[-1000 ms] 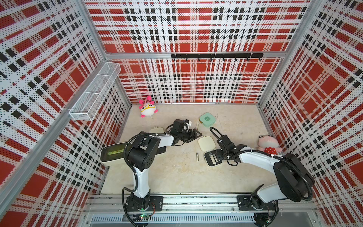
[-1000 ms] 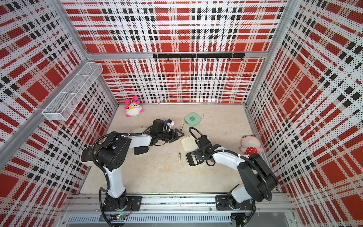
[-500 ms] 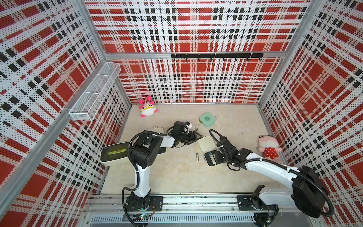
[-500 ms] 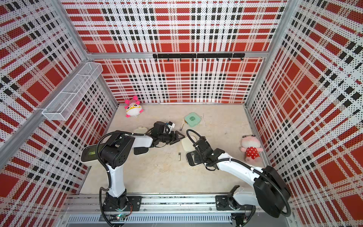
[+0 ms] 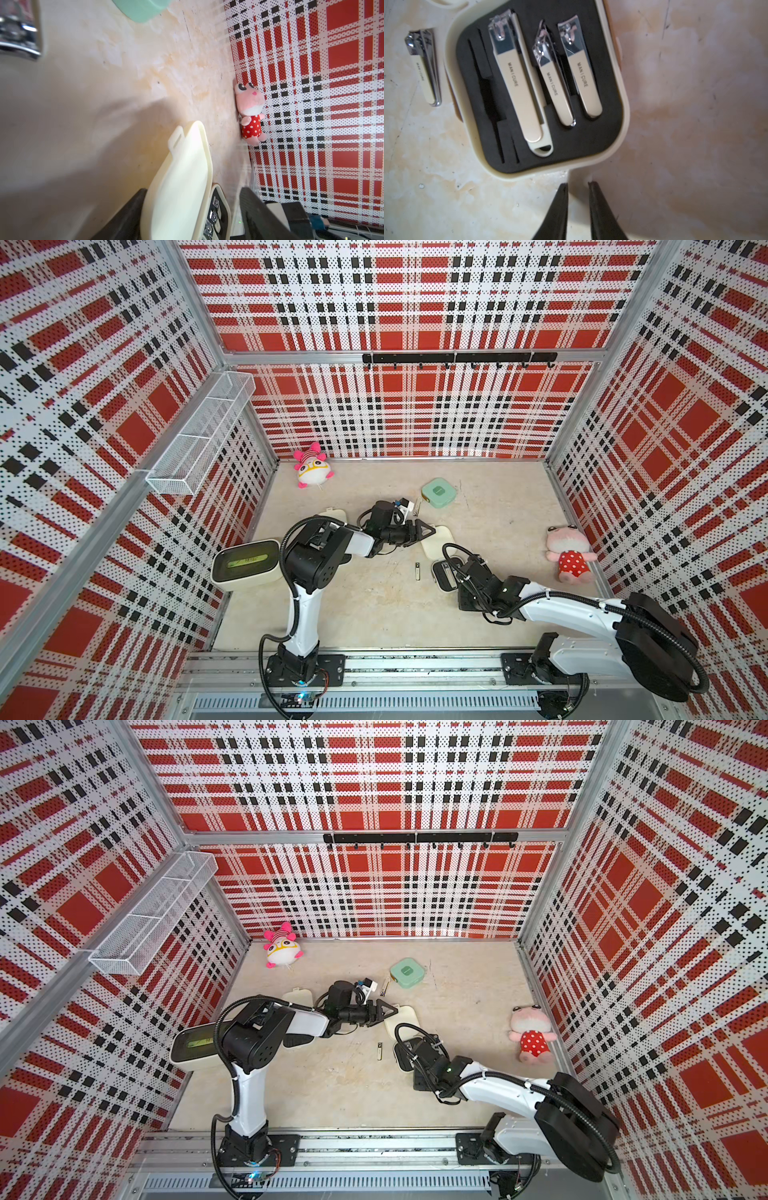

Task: Organize nail clipper sets
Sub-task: Close the storage box at the center of the board, then move the storage box to the center of the board.

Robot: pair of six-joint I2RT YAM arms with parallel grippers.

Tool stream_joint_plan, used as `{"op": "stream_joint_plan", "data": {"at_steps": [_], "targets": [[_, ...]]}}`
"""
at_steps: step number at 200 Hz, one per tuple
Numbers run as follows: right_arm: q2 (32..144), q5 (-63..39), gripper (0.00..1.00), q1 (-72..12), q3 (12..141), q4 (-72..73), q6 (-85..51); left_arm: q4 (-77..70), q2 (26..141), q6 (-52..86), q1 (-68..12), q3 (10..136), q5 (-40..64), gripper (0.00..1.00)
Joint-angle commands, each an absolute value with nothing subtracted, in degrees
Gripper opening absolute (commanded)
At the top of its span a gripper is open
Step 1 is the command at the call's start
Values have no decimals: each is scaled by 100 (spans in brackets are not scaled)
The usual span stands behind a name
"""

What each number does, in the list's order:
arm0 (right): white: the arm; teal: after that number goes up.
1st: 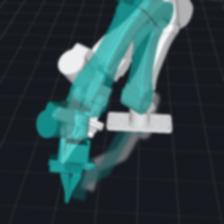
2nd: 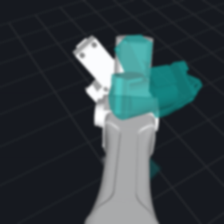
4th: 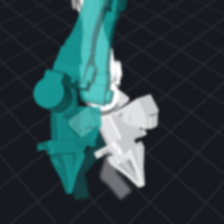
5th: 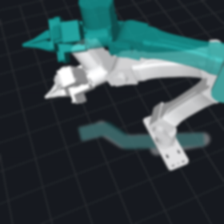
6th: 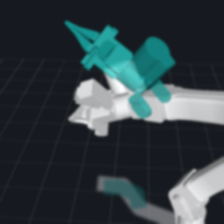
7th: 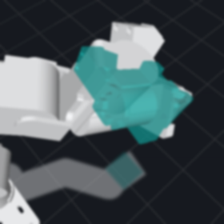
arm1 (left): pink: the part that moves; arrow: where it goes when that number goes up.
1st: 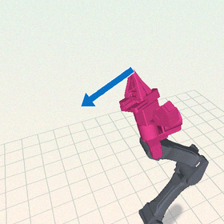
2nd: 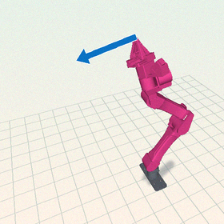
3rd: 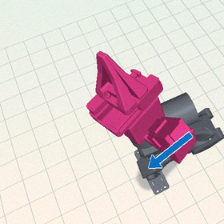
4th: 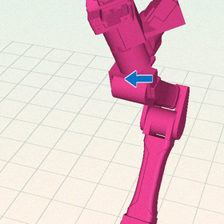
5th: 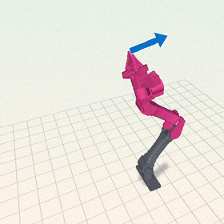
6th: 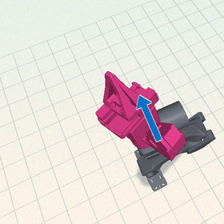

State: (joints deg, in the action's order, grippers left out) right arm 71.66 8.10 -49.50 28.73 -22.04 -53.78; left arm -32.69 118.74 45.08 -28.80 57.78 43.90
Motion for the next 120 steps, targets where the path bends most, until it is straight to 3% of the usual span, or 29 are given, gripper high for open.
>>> {"op": "stream_joint_plan", "data": {"at_steps": [1, 120], "targets": [[7341, 957, 23, -4947, 2834, -1871, -5625, -3840, 12002, 4626, -2940, 5849, 4672, 73], [7770, 688, 23, -4102, 3051, -1240, -5266, -4401, 10990, 5097, -3075, 5547, 4961, 73]]}}
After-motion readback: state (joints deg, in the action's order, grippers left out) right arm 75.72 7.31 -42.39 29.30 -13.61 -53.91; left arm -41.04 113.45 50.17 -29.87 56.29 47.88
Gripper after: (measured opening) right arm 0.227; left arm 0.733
